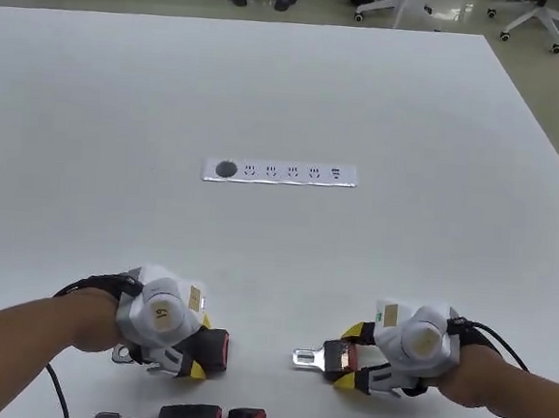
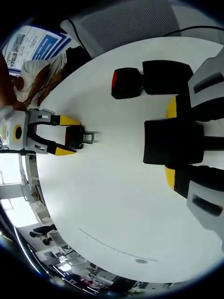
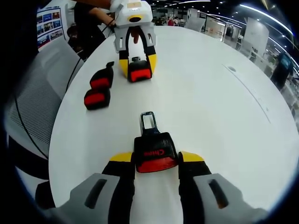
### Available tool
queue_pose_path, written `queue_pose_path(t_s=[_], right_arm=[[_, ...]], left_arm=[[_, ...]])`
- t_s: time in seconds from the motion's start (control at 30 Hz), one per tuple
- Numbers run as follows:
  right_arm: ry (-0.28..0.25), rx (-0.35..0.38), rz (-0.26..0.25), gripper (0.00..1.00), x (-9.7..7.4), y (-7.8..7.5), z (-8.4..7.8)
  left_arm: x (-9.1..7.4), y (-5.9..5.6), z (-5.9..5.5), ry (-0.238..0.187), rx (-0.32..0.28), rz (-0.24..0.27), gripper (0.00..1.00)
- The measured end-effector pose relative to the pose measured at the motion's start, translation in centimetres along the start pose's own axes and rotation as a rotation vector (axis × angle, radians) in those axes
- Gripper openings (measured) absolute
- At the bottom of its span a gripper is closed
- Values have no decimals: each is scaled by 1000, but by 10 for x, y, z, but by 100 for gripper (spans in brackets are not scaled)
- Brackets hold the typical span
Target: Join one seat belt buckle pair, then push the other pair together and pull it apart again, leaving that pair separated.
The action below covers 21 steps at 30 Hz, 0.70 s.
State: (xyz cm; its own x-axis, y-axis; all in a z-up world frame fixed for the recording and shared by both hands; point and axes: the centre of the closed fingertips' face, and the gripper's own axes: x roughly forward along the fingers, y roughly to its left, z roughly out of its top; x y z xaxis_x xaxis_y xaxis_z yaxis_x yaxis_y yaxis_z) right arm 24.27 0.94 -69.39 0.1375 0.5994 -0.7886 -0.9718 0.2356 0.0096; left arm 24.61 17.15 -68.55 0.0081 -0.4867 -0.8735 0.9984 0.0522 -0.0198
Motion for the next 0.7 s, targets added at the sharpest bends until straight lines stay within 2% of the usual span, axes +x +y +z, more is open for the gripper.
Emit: queue_pose_path(t_s=[0.4, 0.57, 0.6, 0.67, 0.7], right_arm=[[3, 3, -8, 35, 0, -3, -3], [10, 25, -29, 35, -1, -2, -4], [12, 32, -30, 37, -2, -1, -4], [13, 49, -50, 44, -4, -3, -6], [2, 68, -63, 49, -5, -4, -7]], left_arm=[[0, 0, -1, -4, -14, 3, 37], [1, -1, -1, 18, -25, -3, 39], [1, -5, 0, 6, -74, -18, 42], [1, -4, 0, -12, -140, -11, 48], [0, -2, -2, -9, -147, -3, 52]])
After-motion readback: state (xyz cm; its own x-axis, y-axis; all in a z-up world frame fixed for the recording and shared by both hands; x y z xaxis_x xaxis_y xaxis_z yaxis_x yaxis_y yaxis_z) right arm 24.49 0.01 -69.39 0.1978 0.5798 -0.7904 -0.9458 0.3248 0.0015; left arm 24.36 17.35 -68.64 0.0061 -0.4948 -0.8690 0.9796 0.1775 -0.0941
